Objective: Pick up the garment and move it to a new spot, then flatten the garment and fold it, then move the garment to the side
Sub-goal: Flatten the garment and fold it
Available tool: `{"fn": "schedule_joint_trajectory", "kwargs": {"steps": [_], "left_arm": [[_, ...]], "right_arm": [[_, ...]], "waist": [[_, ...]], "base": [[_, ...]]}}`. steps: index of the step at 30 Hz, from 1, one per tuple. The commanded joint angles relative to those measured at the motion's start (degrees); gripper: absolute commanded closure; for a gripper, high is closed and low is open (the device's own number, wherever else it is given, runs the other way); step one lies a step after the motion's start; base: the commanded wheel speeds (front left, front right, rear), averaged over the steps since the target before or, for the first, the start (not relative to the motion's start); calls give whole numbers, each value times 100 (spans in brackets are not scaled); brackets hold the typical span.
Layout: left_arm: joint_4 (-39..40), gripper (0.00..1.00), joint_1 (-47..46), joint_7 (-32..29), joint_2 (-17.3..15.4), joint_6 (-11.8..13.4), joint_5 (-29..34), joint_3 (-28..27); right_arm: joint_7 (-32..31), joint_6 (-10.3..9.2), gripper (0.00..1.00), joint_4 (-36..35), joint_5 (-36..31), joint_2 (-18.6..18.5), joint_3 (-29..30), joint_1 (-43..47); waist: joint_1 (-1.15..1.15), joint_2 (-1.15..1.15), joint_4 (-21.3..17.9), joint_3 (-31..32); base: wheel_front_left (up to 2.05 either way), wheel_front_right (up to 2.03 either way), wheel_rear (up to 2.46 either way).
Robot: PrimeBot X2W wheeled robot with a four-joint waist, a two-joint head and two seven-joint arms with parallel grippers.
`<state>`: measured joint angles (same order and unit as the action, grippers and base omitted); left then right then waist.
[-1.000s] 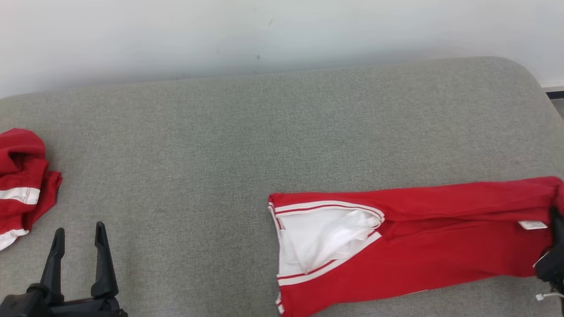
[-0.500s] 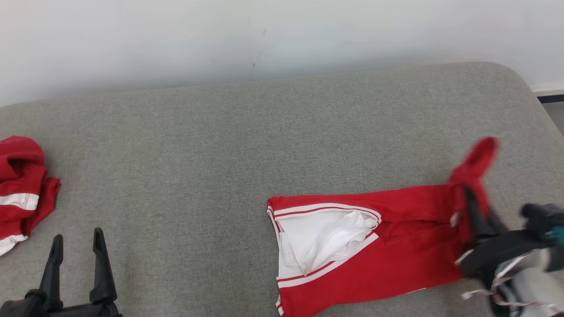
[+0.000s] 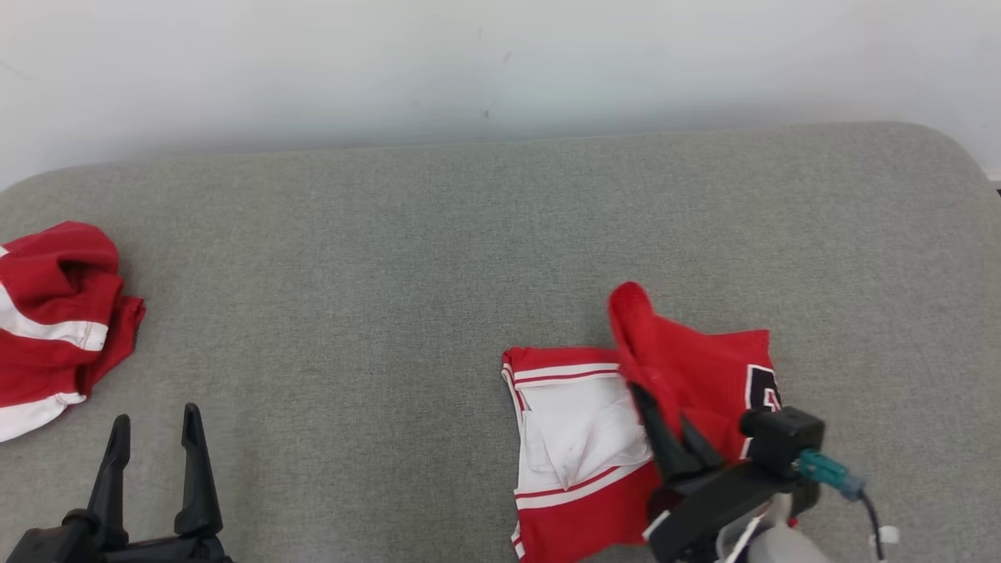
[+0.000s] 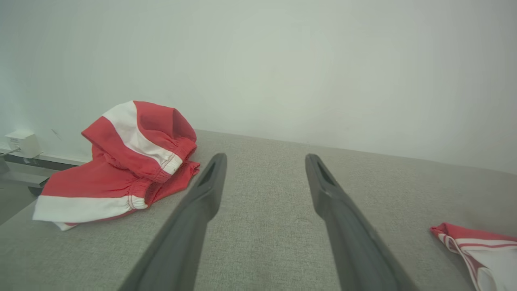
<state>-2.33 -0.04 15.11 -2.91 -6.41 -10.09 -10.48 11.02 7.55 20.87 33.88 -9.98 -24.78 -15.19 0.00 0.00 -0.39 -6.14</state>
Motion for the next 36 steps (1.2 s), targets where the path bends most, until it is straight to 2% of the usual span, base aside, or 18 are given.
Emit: {"fn": "schedule_joint_trajectory", "kwargs": {"steps": [1, 7, 11, 12, 13, 18, 24, 30, 36], "left_arm": [[-25, 0, -49, 3, 2, 13, -26, -15], [-55, 0, -86, 4, 2, 18, -58, 64], [-84, 0, -118, 4, 2, 23, -68, 126], [-103, 0, -135, 4, 2, 17, -66, 135], [-116, 0, -149, 4, 2, 14, -63, 141], [-167, 0, -109, 4, 4, -7, -37, 92], [-188, 0, -64, 3, 1, -7, -16, 94], [-157, 0, 25, 4, 0, -11, -6, 115], [-112, 0, 138, 4, 1, -23, 4, 146]], "right_arm": [[-30, -14, 100, -18, -42, 105, -60, 30], [23, -14, 100, 342, -100, 520, -499, -113], [129, -14, 100, 849, -241, 637, -668, -238], [172, -14, 60, 926, -245, 661, -685, -286], [214, -14, 0, 991, -223, 685, -705, -332], [371, -14, 0, 924, -249, 678, -607, -489], [416, -14, 0, 289, -493, 285, 47, -479], [412, -14, 0, -573, -894, 3, 1007, 105], [412, -14, 0, -1131, -1111, 26, 1602, 793]], "waist": [[0, 0, 46, -23], [0, 0, 161, -64], [0, 0, 222, -88], [0, 0, 231, -88], [0, 0, 237, -88], [0, 0, 142, -42], [0, 0, -27, 45], [0, 0, -152, 176], [0, 0, -208, 280]], "base": [[0, 0, 0], [0, 0, 0], [0, 0, 0], [0, 0, 0], [0, 0, 0], [0, 0, 0], [0, 0, 0], [0, 0, 0], [0, 0, 0]]}}
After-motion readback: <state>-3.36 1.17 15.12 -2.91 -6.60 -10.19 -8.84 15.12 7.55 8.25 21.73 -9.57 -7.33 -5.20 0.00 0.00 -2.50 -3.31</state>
